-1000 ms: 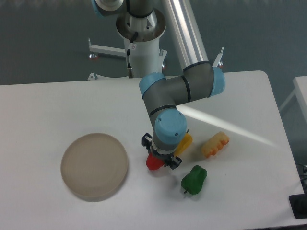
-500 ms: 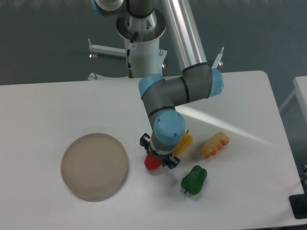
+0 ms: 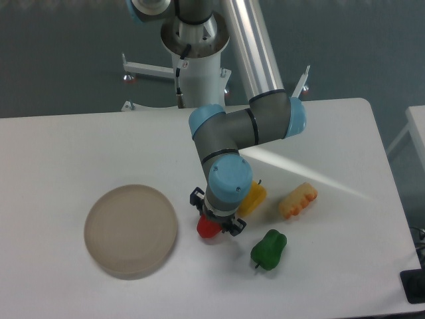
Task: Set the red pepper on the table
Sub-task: 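Lower the red pepper onto the table beside the yellow pepper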
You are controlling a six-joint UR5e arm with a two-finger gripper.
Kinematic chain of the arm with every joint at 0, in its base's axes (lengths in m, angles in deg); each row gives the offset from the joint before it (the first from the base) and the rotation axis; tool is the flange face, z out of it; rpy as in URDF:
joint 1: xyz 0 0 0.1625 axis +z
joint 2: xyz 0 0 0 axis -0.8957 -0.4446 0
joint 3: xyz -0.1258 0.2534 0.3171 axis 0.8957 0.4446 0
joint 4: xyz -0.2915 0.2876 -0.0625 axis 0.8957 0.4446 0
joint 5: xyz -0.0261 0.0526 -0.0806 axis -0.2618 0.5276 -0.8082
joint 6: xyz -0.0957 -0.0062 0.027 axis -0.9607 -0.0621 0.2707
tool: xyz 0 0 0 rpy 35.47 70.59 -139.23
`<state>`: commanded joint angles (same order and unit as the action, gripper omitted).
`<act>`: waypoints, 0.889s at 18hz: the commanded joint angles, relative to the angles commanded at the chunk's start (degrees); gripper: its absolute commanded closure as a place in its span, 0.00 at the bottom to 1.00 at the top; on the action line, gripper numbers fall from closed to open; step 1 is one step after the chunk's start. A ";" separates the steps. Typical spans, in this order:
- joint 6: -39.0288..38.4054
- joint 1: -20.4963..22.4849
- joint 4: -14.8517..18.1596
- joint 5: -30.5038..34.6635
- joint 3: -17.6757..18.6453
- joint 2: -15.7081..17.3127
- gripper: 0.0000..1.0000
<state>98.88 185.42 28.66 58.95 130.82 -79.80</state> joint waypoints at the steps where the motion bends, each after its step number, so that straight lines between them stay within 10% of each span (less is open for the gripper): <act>1: -0.09 0.00 0.00 0.00 0.09 0.00 0.52; 12: -0.70 -0.44 -1.40 0.09 0.53 -0.26 0.44; 13: -1.23 -0.79 -1.84 0.17 0.61 -0.52 0.13; 16: -1.23 -0.79 -1.84 0.09 0.61 -0.44 0.08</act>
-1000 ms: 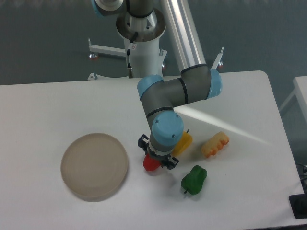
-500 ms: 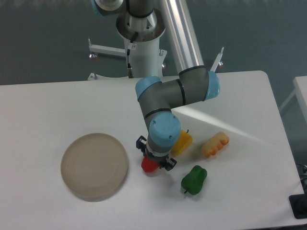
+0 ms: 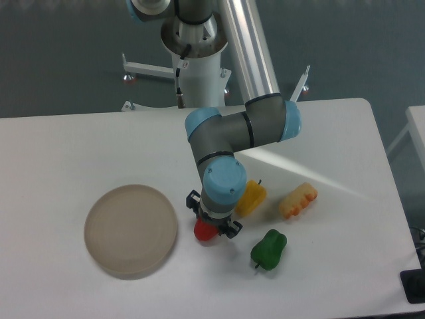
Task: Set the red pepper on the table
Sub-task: 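Lower the red pepper onto the table beside the yellow pepper, then open the gripper, release the red pepper, and lift the gripper away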
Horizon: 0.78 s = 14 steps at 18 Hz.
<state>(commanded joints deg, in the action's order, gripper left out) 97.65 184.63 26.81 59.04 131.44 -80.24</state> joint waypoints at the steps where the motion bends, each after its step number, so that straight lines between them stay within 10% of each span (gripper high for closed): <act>1: 0.00 0.00 0.00 0.09 0.00 0.09 0.07; 14: 0.70 0.35 0.17 0.00 -0.17 1.58 0.00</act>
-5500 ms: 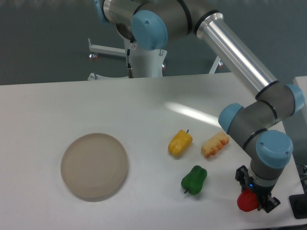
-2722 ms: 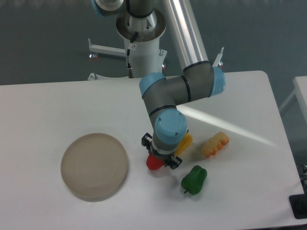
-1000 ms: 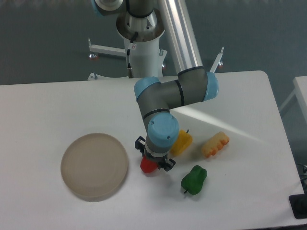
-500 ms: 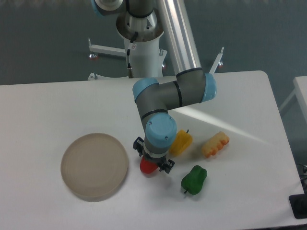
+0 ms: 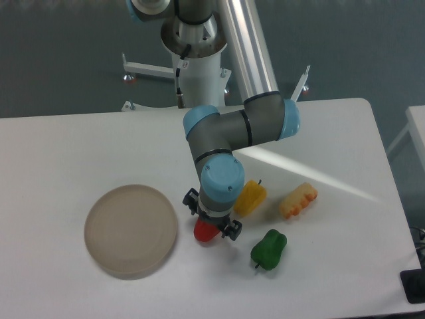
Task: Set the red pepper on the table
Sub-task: 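Open the gripper, release the red pepper, and lift the gripper away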
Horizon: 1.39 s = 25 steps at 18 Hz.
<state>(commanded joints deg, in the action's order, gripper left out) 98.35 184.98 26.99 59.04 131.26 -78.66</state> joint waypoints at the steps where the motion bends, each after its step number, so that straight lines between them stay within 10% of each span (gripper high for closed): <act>1: 0.18 0.09 0.09 0.00 -0.09 0.35 0.00; 25: 24.17 15.55 0.00 3.43 -6.50 2.20 0.00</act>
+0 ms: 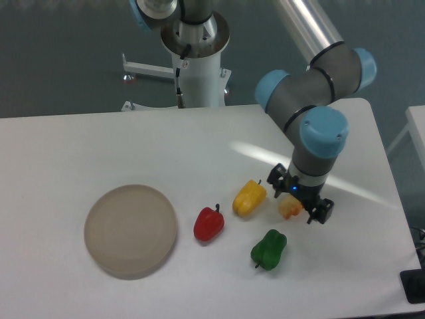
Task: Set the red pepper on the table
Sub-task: 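Open the gripper, release the red pepper, and lift the gripper away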
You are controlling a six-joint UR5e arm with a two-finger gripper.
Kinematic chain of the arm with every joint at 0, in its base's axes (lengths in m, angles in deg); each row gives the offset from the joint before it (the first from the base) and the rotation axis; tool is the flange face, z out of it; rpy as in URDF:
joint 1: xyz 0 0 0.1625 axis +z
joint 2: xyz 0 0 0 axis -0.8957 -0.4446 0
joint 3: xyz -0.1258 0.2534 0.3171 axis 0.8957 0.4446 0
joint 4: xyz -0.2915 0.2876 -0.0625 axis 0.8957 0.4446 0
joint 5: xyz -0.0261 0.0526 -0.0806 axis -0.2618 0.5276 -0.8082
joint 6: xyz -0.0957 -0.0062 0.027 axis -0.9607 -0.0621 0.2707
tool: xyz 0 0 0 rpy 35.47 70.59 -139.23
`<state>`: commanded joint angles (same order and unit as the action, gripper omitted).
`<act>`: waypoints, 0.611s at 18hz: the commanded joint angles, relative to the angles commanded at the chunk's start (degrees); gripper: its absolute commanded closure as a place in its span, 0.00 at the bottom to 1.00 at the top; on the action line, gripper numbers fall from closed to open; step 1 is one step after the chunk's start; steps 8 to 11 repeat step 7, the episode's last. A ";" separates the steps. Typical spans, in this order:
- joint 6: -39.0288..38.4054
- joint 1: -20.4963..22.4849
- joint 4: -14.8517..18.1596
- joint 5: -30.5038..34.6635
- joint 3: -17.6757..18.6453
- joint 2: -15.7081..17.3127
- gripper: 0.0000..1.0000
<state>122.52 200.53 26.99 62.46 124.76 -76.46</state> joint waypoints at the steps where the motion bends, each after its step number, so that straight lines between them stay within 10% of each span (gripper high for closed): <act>1: 0.53 0.53 -0.09 0.00 -0.18 -0.09 0.00; 11: 1.94 2.81 -0.18 -0.09 -0.97 -0.70 0.00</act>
